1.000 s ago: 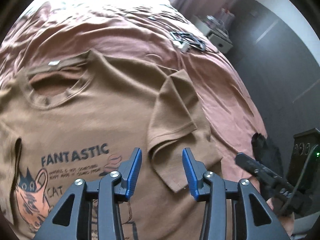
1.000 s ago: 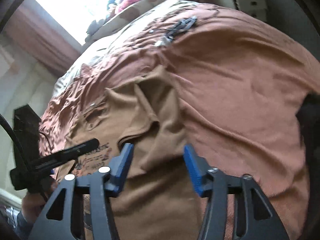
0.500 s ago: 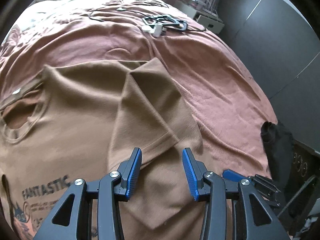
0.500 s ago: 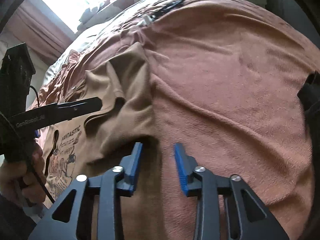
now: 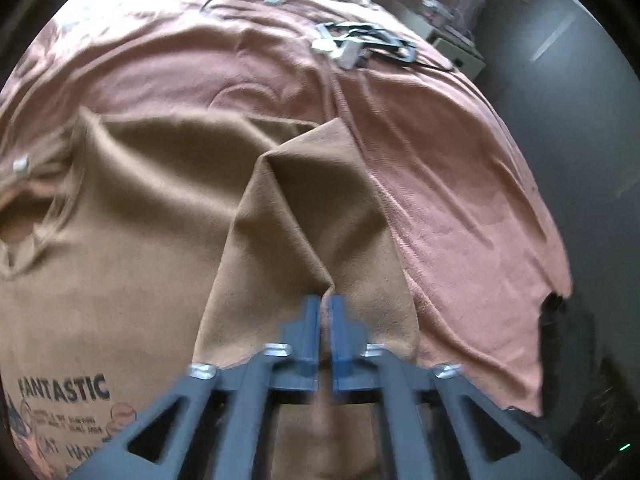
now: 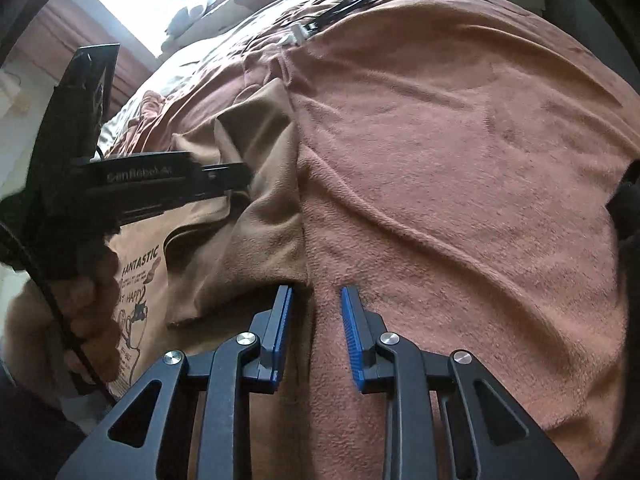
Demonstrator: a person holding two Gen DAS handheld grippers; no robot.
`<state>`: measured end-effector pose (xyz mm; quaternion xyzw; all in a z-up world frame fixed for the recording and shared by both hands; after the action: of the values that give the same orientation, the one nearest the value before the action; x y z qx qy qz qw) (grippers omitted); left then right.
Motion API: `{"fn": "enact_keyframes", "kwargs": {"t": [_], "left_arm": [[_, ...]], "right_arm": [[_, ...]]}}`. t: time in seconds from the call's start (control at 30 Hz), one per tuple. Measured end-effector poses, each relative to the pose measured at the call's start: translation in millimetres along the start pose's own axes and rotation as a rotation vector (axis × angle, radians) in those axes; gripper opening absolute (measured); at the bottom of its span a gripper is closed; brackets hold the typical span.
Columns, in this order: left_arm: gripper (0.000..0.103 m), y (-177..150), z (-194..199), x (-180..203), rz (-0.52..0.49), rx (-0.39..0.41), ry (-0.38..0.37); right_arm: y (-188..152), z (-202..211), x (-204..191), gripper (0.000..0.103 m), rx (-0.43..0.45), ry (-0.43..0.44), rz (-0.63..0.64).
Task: Fold small clothes
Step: 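Fold the held sleeve back over the folded side and open the left gripper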
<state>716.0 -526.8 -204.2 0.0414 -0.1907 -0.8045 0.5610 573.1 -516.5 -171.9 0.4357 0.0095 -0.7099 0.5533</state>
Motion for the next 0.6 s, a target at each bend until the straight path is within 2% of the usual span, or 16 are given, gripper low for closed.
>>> {"fn": "enact_keyframes", "kwargs": {"t": [0.1,0.37,0.47,0.6], "left_arm": [[0.003,7.1,18.4,-13.0,-0.029,0.043,0.053],[0.003,23.6,50.1,-57.5,-0.065,0.058,0.144],[0.003,29.2,51.9,-70.7,-0.085,0.046,0.17],[0.003,30.2,48.7,-86.3,-0.116,0.019,0.204]], "right_arm": [[-0.7,-3.3,-2.0,0.022,-0.004,-0.016,0.017],[0.1,-0.4,0.4,0.022,-0.01,0.003,-0.001],[1.3,6.4,1.1,0.022,0.003,0.044,-0.021],[9.2,23.2,1.5,0.023,0.066,0.117,-0.042]]}}
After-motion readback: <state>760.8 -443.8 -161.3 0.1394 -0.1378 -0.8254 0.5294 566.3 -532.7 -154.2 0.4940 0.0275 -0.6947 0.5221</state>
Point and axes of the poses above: each gripper's, at about its wrist camera, not at the fingertips, and z roughly against the way its jaws point, x to its right, y to its top, the point moved 5 cm from there along -z, roughly the way its jaws point, and after that the axes turned 11 degrees about y, right-handed, at the moved point
